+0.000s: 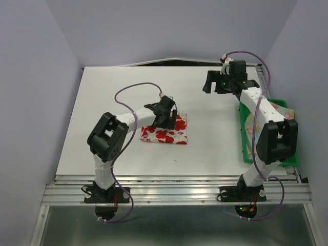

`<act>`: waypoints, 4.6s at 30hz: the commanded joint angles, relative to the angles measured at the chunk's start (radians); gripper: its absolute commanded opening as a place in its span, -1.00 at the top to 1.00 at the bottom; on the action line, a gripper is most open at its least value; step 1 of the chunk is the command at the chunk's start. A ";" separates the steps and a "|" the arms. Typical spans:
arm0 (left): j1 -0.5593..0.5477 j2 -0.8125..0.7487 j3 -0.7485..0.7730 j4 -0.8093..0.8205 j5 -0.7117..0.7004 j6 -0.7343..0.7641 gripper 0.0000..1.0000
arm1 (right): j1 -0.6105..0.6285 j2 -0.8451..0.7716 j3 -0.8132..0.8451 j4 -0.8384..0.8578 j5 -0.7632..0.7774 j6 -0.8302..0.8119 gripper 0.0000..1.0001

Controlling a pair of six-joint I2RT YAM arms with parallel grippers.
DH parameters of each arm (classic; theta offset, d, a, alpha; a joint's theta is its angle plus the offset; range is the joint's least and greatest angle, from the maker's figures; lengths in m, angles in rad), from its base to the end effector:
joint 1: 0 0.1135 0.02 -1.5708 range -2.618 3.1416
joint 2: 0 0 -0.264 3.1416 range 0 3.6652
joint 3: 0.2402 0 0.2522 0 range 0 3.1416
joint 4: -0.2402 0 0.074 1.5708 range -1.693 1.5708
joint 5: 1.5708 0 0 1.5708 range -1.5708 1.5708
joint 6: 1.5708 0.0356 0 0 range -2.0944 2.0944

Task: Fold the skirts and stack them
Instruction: Neatly place the folded skirt to the corner, then grab the skirt from the pile, then move the skirt to the center of the board

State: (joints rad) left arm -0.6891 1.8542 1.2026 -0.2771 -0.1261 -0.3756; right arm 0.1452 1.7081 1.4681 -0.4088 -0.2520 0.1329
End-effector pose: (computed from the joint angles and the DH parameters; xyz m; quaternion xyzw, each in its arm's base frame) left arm 0.3042 -0.2448 0.1786 0.1282 0.9385 -0.1083 0.3017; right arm 0.3893 0.0659 0.3095 -0.0614 0.8881 0.1726 0.4215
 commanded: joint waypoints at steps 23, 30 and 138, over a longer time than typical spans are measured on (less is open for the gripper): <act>0.668 0.620 0.869 -0.341 0.009 0.573 -0.82 | -0.072 0.051 -0.006 0.030 -0.047 -0.022 -1.00; 0.715 0.726 1.120 -0.386 0.068 0.734 -0.74 | -0.072 0.059 0.000 0.025 -0.053 -0.023 -1.00; 0.764 -0.550 -0.031 0.116 0.738 0.533 -0.90 | 0.148 -0.182 -0.161 -0.200 -0.426 -0.504 0.68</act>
State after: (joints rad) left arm 0.0677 1.3098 1.1816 -0.1425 0.5442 0.0910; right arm 0.2054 1.5768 1.4933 -0.6617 -0.7605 -0.2684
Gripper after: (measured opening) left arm 0.946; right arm 0.139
